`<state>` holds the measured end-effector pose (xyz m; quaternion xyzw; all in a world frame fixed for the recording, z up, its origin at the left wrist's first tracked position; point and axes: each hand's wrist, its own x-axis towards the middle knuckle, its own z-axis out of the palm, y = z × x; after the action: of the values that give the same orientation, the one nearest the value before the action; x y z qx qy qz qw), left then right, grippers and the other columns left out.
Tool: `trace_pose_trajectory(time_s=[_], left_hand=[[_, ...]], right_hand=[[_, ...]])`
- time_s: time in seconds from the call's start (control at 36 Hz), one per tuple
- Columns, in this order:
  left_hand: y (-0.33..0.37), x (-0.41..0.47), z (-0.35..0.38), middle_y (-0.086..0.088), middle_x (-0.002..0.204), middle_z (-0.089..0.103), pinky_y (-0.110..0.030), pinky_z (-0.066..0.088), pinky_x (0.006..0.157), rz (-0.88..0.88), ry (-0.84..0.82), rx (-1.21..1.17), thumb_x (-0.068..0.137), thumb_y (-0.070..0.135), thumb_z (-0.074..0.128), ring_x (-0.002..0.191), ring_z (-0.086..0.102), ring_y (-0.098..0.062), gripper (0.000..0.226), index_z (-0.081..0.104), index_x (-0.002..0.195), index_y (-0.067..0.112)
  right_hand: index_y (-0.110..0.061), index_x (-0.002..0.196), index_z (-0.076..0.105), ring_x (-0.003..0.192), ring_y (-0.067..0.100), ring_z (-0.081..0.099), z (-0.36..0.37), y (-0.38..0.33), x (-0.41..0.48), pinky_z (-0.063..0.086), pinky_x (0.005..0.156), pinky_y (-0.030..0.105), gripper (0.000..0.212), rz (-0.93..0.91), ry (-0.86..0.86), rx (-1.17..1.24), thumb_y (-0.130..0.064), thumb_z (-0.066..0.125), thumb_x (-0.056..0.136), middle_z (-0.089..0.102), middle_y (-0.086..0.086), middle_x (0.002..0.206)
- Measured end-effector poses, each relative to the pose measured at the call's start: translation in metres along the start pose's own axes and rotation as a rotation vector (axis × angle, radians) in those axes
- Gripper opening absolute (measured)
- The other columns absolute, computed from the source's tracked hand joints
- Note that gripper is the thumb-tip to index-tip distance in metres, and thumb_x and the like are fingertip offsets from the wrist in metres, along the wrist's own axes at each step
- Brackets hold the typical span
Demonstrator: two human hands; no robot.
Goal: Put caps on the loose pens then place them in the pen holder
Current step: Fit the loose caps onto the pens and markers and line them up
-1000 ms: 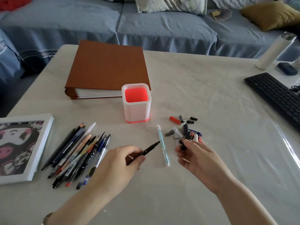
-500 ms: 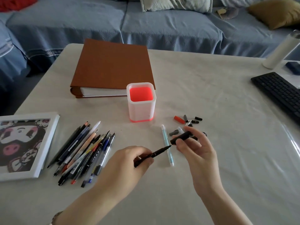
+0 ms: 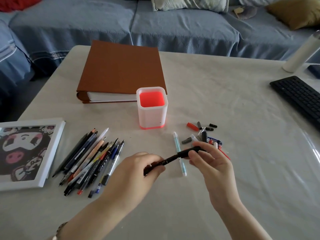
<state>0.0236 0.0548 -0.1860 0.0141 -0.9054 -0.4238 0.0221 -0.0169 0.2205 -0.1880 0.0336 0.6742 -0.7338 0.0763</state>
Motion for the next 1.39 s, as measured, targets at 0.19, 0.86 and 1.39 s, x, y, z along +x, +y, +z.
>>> trace_pose_trajectory(time_s=[0.19, 0.86, 1.39], left_hand=[[0.001, 0.003, -0.001, 0.005, 0.066, 0.056, -0.023, 0.039, 0.060, 0.083, -0.015, 0.030, 0.082, 0.027, 0.061, 0.070, 0.051, -0.013, 0.007, 0.067, 0.085, 0.025], [-0.015, 0.033, 0.006, 0.006, 0.078, 0.068, -0.035, 0.050, 0.082, -0.229, -0.202, -0.082, 0.092, 0.011, 0.045, 0.080, 0.062, -0.014, 0.024, 0.053, 0.086, 0.033], [-0.006, 0.035, -0.012, -0.008, 0.077, 0.061, -0.020, 0.049, 0.059, -0.589, 0.296, -1.117, 0.090, 0.000, 0.047, 0.071, 0.057, -0.014, 0.018, 0.053, 0.075, 0.007]], right_hand=[[-0.017, 0.081, 0.068, 0.068, 0.005, 0.068, -0.001, -0.001, 0.000, 0.051, 0.067, 0.012, 0.023, -0.044, -0.102, -0.080, 0.005, 0.060, 0.080, 0.074, -0.005, 0.067], [-0.018, 0.099, 0.070, 0.071, 0.009, 0.059, -0.041, 0.008, 0.071, 0.041, 0.063, 0.012, 0.017, -0.167, -0.111, -0.872, -0.019, 0.059, 0.087, 0.070, -0.004, 0.084], [-0.005, 0.109, 0.063, 0.096, 0.030, 0.056, -0.071, 0.023, 0.130, 0.044, 0.084, 0.034, 0.025, -0.145, 0.114, -1.117, -0.006, 0.046, 0.089, 0.059, 0.015, 0.109]])
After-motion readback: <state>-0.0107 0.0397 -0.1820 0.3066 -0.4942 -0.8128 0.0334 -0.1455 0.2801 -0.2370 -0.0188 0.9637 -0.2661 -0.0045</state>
